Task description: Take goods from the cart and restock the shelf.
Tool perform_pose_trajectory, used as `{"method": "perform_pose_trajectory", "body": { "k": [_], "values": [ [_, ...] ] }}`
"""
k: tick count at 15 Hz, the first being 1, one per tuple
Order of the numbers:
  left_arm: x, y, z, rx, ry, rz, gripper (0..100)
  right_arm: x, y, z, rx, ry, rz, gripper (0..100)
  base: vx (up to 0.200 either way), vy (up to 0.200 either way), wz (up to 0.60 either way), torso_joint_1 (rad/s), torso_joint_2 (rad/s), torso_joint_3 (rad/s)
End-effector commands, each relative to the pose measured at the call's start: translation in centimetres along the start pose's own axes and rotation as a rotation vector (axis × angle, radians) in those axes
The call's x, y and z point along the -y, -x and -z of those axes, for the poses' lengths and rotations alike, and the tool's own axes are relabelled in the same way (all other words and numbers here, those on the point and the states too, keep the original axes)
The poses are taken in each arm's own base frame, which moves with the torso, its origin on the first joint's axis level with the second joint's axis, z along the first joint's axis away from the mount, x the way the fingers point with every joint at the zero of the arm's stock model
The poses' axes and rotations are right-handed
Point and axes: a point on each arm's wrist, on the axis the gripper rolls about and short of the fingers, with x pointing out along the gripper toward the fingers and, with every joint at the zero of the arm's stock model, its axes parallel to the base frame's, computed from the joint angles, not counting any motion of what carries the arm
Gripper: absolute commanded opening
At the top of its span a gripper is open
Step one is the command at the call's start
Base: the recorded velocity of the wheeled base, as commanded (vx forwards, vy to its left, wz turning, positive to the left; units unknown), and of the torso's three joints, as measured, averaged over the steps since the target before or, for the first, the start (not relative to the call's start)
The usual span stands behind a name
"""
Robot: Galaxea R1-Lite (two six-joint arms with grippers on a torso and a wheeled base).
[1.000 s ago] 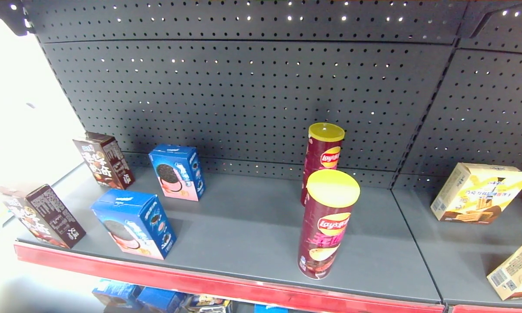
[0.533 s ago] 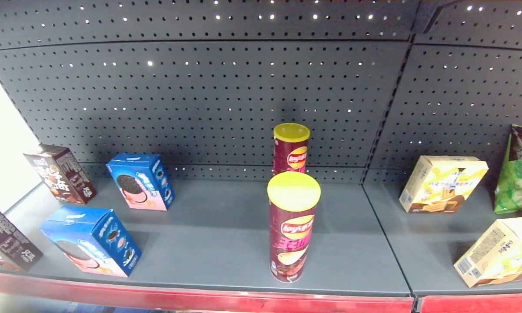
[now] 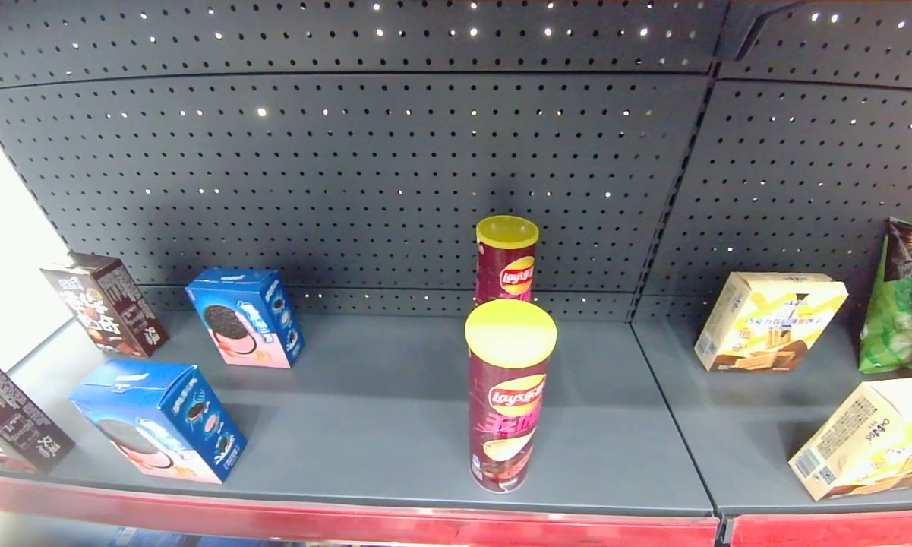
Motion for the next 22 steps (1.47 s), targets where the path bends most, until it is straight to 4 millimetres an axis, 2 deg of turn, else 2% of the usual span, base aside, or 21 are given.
{"method": "perform_pose_trajectory", "body": {
  "k": [1,5,8,22],
  "values": [
    [0.0,-0.03,0.0,-0.003,0.0,-0.001,100,0.0,-0.01,0.0,-0.001,0.0,-0.001,100,0.0,0.0,0.0,0.0,0.0,0.0],
    [0.0,-0.03,0.0,-0.003,-0.003,0.0,100,0.0,0.0,0.0,0.001,0.0,-0.001,100,0.0,0.0,0.0,0.0,0.0,0.0],
    [0.0,-0.03,-0.01,-0.003,-0.003,0.002,100,0.0,-0.01,0.0,-0.001,0.0,0.001,100,0.0,0.2,0.0,0.002,0.0,-0.001],
    [-0.01,-0.03,0.0,-0.004,0.004,-0.003,100,0.0,-0.01,0.0,-0.001,0.0,0.001,100,0.0,0.0,-0.04,0.0,0.0,0.0]
  ]
}}
